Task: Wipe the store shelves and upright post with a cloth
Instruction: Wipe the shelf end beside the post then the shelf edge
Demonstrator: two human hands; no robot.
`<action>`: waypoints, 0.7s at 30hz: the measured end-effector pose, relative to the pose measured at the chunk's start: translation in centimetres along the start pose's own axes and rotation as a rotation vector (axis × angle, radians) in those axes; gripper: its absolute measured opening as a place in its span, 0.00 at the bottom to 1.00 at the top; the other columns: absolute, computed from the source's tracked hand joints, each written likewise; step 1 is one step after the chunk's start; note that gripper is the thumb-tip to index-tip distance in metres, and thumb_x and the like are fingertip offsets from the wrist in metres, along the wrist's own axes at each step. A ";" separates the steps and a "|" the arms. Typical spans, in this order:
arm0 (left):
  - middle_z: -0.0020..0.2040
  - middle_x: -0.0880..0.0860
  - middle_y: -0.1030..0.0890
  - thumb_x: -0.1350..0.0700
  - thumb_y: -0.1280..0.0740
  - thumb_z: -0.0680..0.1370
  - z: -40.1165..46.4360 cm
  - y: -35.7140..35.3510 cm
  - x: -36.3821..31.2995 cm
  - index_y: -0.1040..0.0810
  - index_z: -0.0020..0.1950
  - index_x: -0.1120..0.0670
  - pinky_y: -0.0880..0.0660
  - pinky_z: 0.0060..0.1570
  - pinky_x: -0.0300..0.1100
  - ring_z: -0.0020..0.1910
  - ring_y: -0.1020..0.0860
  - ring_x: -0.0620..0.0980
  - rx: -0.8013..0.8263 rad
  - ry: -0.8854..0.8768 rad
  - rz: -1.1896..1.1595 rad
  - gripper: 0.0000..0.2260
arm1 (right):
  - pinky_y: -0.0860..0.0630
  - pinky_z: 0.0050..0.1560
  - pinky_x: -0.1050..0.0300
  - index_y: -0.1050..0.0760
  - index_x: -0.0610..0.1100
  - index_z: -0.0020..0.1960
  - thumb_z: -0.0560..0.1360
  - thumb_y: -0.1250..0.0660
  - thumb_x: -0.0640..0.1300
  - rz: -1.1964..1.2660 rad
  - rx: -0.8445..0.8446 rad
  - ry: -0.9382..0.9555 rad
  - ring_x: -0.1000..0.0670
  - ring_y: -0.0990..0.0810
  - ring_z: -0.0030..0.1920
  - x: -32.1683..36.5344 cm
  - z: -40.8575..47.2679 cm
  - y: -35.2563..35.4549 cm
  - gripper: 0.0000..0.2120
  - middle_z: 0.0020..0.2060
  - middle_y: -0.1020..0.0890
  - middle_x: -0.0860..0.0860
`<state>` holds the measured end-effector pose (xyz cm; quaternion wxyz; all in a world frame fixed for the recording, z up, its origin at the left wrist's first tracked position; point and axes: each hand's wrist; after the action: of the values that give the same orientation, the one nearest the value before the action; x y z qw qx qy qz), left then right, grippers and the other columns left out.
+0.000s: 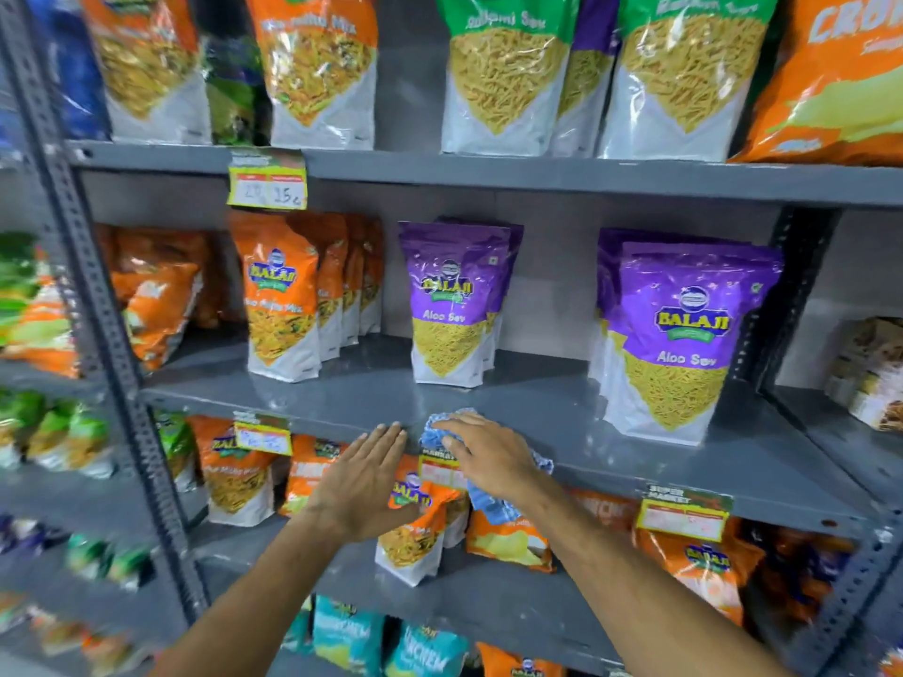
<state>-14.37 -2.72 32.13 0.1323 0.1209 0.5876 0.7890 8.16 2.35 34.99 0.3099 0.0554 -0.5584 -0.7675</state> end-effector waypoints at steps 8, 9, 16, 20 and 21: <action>0.82 0.60 0.38 0.30 0.41 0.77 -4.5 -3.2 -1.8 0.38 0.82 0.62 0.41 0.82 0.53 0.81 0.37 0.58 -0.057 -0.052 -0.002 0.45 | 0.31 0.69 0.60 0.28 0.60 0.72 0.84 0.39 0.49 0.112 -0.087 0.155 0.58 0.32 0.74 1.2 -7.7 -3.1 0.17 0.73 0.27 0.58; 0.81 0.60 0.35 0.31 0.40 0.76 -5.0 -4.0 -2.4 0.36 0.81 0.63 0.42 0.80 0.52 0.80 0.35 0.58 -0.052 -0.066 -0.003 0.44 | 0.29 0.68 0.59 0.28 0.60 0.72 0.84 0.40 0.50 0.106 -0.067 0.141 0.57 0.32 0.75 0.6 -8.8 -3.8 0.18 0.74 0.28 0.58; 0.82 0.60 0.36 0.33 0.36 0.75 -7.3 -11.0 -6.1 0.36 0.81 0.62 0.45 0.77 0.50 0.81 0.36 0.58 0.066 -0.115 -0.111 0.44 | 0.23 0.64 0.47 0.29 0.62 0.72 0.83 0.44 0.55 0.110 0.099 -0.053 0.56 0.31 0.74 -5.7 -15.2 -9.6 0.18 0.73 0.26 0.58; 0.80 0.62 0.32 0.33 0.36 0.73 -7.6 -16.0 -7.9 0.32 0.79 0.64 0.50 0.79 0.48 0.78 0.31 0.61 0.204 -0.107 -0.153 0.44 | 0.21 0.60 0.47 0.33 0.64 0.73 0.83 0.52 0.62 0.106 0.198 -0.156 0.52 0.30 0.74 -9.2 -18.3 -13.1 0.22 0.75 0.29 0.58; 0.79 0.63 0.31 0.33 0.36 0.73 -7.6 -17.4 -8.3 0.31 0.78 0.64 0.51 0.80 0.47 0.77 0.30 0.61 0.229 -0.110 -0.148 0.44 | 0.22 0.60 0.48 0.32 0.64 0.73 0.83 0.50 0.61 0.108 0.215 -0.177 0.53 0.31 0.75 -9.9 -19.0 -14.0 0.20 0.75 0.30 0.58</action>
<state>-8.10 -7.65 13.04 0.2075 0.1346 0.6731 0.6970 18.52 -5.33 12.92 0.2924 -0.0096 -0.6648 -0.6874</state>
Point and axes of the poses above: each hand's wrist, its own z-axis towards the middle knuckle, its own y-axis out of the back of the hand, x = y × z
